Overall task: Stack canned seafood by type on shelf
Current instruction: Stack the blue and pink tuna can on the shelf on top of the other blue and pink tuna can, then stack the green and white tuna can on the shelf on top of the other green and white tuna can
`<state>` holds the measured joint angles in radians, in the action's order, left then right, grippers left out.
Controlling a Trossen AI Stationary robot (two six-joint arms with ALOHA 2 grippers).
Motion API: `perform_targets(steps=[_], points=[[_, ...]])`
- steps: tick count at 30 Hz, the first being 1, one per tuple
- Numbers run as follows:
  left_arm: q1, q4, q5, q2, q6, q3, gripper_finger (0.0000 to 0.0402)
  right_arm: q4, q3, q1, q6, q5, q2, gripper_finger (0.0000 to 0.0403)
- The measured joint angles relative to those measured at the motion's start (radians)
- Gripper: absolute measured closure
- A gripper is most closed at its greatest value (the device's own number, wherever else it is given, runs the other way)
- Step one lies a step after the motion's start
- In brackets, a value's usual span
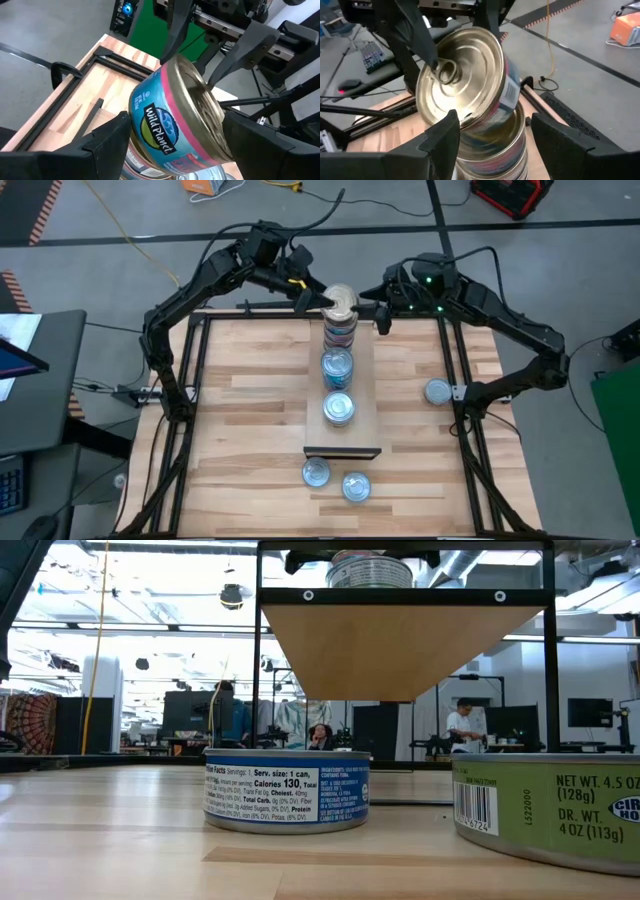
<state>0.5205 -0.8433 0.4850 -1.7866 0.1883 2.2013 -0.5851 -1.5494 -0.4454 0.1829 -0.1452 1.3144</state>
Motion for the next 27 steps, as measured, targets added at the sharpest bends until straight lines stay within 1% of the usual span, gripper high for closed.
perform_targets(steps=[3,11,15,20,27], points=[[0.0,0.0,0.004,0.0,0.0,0.0,0.01,-0.001,0.0,0.0,-0.003,0.021,0.0,0.0133],[0.0,0.002,0.003,0.0,-0.04,0.0,0.01,-0.025,-0.002,0.0,-0.005,0.023,-0.001,0.0133],[0.0,0.003,-0.002,0.0,-0.096,0.0,0.01,-0.05,-0.019,0.0,-0.008,0.023,0.0,0.0133],[0.002,0.005,-0.045,0.008,-0.153,0.0,0.01,-0.115,-0.07,0.0,-0.011,0.027,0.0,0.0133],[0.002,0.009,-0.097,0.013,-0.242,0.001,0.01,-0.115,-0.119,0.006,-0.012,0.027,0.0,0.0133]])
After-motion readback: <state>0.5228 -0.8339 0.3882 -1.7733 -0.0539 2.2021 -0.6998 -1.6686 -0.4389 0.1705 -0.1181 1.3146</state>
